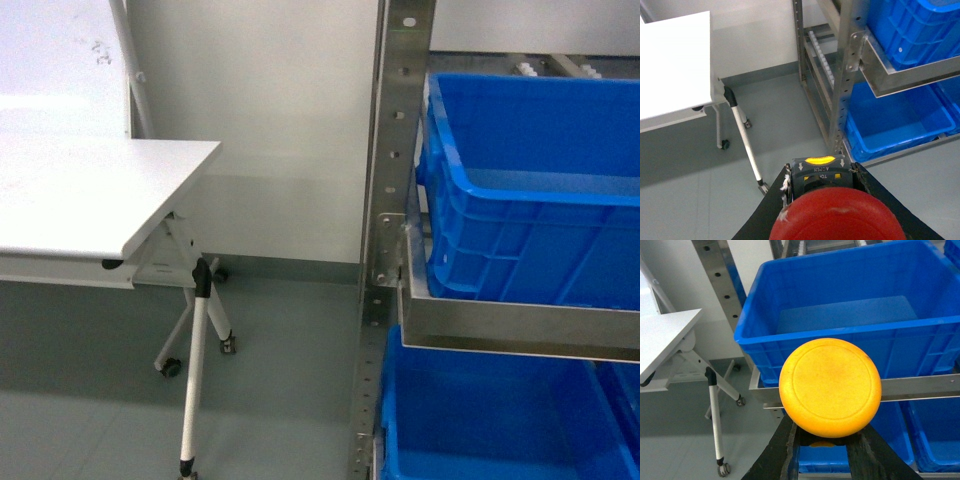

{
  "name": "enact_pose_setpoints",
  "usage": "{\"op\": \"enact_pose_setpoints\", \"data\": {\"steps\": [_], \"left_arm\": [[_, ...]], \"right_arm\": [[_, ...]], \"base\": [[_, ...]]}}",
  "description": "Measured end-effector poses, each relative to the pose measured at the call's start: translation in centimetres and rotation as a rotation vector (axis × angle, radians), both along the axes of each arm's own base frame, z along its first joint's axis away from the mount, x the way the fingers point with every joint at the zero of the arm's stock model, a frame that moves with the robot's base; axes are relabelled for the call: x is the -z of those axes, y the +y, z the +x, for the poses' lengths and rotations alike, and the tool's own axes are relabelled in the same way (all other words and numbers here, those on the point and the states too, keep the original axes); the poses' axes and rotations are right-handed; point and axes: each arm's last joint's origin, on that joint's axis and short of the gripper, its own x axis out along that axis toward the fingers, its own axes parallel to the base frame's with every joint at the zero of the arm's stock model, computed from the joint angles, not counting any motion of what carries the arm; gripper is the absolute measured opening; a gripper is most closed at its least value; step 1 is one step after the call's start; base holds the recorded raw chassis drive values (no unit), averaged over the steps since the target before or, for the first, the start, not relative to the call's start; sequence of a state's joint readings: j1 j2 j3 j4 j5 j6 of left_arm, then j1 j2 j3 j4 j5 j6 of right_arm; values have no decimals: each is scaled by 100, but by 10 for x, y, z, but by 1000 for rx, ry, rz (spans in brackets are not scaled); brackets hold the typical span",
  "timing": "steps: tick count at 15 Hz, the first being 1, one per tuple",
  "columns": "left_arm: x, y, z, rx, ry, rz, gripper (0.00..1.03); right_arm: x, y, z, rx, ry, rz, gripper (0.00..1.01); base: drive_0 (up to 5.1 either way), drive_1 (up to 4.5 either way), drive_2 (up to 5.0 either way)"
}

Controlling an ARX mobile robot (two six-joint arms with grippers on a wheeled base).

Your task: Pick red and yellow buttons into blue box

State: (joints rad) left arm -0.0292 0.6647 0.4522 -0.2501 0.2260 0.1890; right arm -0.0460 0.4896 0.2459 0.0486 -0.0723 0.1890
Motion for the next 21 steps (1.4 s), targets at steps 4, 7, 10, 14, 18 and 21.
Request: {"op": "enact_pose_setpoints", "data": {"steps": [4, 7, 10, 14, 18, 21], "left_arm": [[0, 0, 0, 0, 1, 0, 29], [0, 0, 0, 0, -2, 0, 29], [0, 0, 0, 0, 1, 0, 29], [0, 0, 0, 0, -1, 0, 29], [0, 0, 0, 0, 0, 0, 29], [0, 0, 0, 0, 0, 0, 29]], "right_arm": [[0, 0, 0, 0, 2, 0, 19], [0, 0, 0, 0, -1, 0, 19], [0, 0, 0, 0, 0, 0, 19], [0, 0, 0, 0, -2, 0, 19], [0, 0, 0, 0, 0, 0, 18], [0, 0, 0, 0, 0, 0, 18]], "base": [[449, -214, -214], [449, -214, -214], [449, -214, -214], [449, -214, -214], [449, -214, -214], [449, -214, -214]]}}
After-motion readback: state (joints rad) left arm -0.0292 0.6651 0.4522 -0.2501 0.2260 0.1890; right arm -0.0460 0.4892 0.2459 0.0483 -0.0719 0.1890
